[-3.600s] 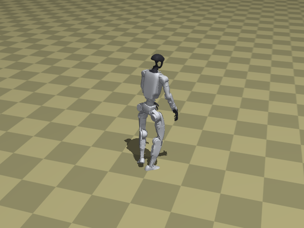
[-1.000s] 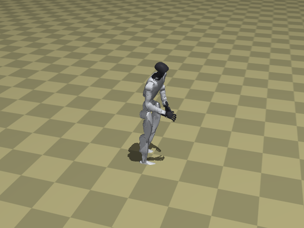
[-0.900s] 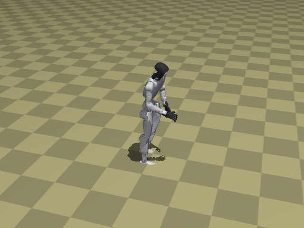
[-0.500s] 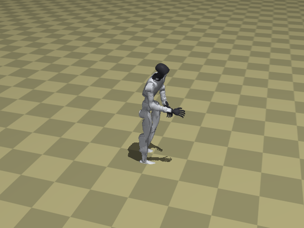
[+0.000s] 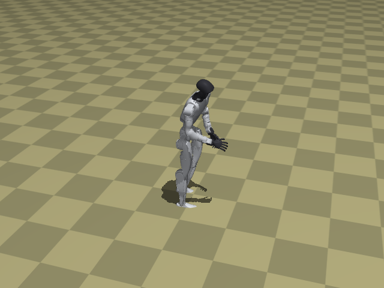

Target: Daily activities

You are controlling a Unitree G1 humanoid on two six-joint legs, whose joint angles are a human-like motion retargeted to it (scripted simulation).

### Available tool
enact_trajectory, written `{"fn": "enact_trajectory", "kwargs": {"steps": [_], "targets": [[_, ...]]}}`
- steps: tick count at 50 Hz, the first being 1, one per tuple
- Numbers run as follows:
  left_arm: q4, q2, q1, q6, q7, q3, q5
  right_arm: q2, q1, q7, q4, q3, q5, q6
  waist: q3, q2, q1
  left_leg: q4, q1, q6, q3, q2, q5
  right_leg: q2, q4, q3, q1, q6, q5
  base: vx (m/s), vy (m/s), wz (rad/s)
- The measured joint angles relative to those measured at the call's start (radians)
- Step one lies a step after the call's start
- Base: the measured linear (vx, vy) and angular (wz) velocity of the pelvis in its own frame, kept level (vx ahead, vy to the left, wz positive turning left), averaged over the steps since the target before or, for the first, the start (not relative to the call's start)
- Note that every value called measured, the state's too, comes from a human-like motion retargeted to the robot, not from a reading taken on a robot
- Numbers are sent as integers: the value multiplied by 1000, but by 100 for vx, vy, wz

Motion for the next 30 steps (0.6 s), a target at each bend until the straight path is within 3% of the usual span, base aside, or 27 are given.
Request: {"fn": "enact_trajectory", "kwargs": {"steps": [12,30], "targets": [[2,22,4,20,-27,-23,80,8,60,40,-20,-23,98,-6,-16,-4,-20,-20,11,-12,-7,-3,-5,1,3,2,2,0,-5,0,0,0],[72,-2,-64,39,-30,-101,159,96,-49,36,325,17,181,32,-6,16,-12,-10,-12,-31,-31,-3,-11,0,26,-15,-17,0,-13,0,0,0]]}}
